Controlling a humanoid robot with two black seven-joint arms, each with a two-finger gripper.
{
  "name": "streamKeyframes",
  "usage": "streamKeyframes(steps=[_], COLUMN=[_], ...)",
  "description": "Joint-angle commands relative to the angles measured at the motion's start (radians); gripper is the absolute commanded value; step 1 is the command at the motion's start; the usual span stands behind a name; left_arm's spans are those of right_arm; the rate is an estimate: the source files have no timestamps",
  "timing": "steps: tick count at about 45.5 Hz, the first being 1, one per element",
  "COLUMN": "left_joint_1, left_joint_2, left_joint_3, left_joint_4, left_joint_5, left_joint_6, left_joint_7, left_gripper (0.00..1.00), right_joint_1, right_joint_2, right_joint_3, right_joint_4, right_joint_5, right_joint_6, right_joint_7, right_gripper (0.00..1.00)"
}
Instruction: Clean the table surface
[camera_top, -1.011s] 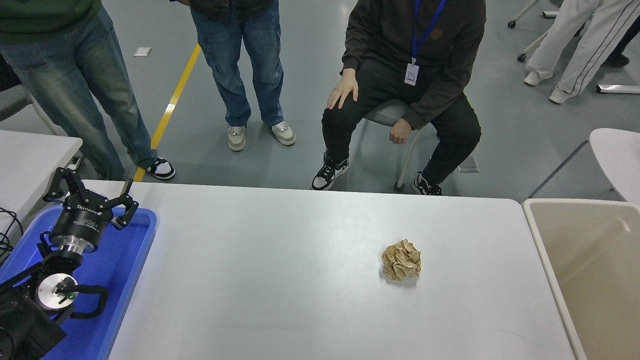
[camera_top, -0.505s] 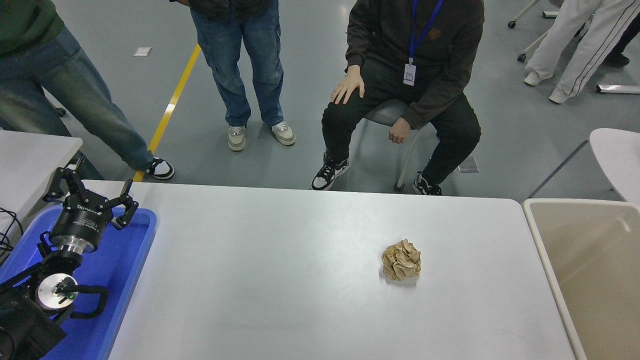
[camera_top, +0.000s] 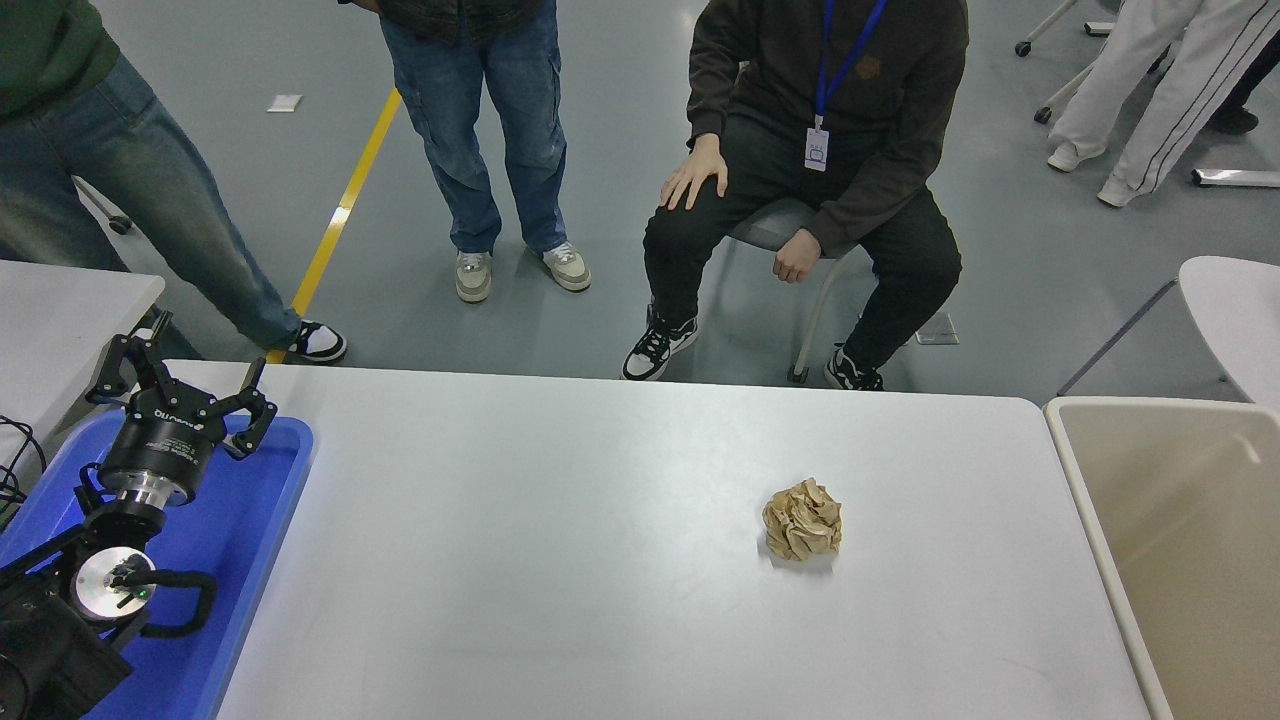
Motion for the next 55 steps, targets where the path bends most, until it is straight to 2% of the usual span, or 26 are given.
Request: streamKeyframes(steps=[1,7,14,20,25,35,44,55], left_joint_1=[0.0,0.0,0.0,0.0,0.0,0.0,0.0,0.0], left_joint_2=[0.0,0.0,0.0,0.0,0.0,0.0,0.0,0.0], left_joint_3=[0.0,0.0,0.0,0.0,0.0,0.0,0.0,0.0], left_joint_4=[0.0,0.0,0.0,0.0,0.0,0.0,0.0,0.0], left_joint_5=[0.0,0.0,0.0,0.0,0.0,0.0,0.0,0.0], left_joint_6=[0.0,0.0,0.0,0.0,0.0,0.0,0.0,0.0], left_joint_7=[0.0,0.0,0.0,0.0,0.0,0.0,0.0,0.0], left_gripper=[1.0,1.0,1.0,1.0,1.0,1.0,1.0,1.0], right_joint_1=[0.004,-0.009,-0.068,-0.173,-0.24,-0.331,-0.397,-0.431], right_joint_2=[-0.087,-0.083,-0.089,-0.094,-0.083,-0.087,-0.08,-0.008], right_joint_3=[0.364,0.528,0.761,1.008,1.134,1.18,1.167,1.187], right_joint_4=[0.189,0.217,0.358,0.549,0.667,0.924,1.077,1.114], right_joint_5=[0.018,0.015,0.018,0.029,0.032,0.147,0.15,0.058], right_joint_6=[0.001,0.001,0.008,0.151,0.218,0.3,0.31,0.294], right_joint_7=[0.007,0.006,0.006,-0.002,-0.003,-0.003,0.0,0.021], right_gripper=[1.0,1.0,1.0,1.0,1.0,1.0,1.0,1.0])
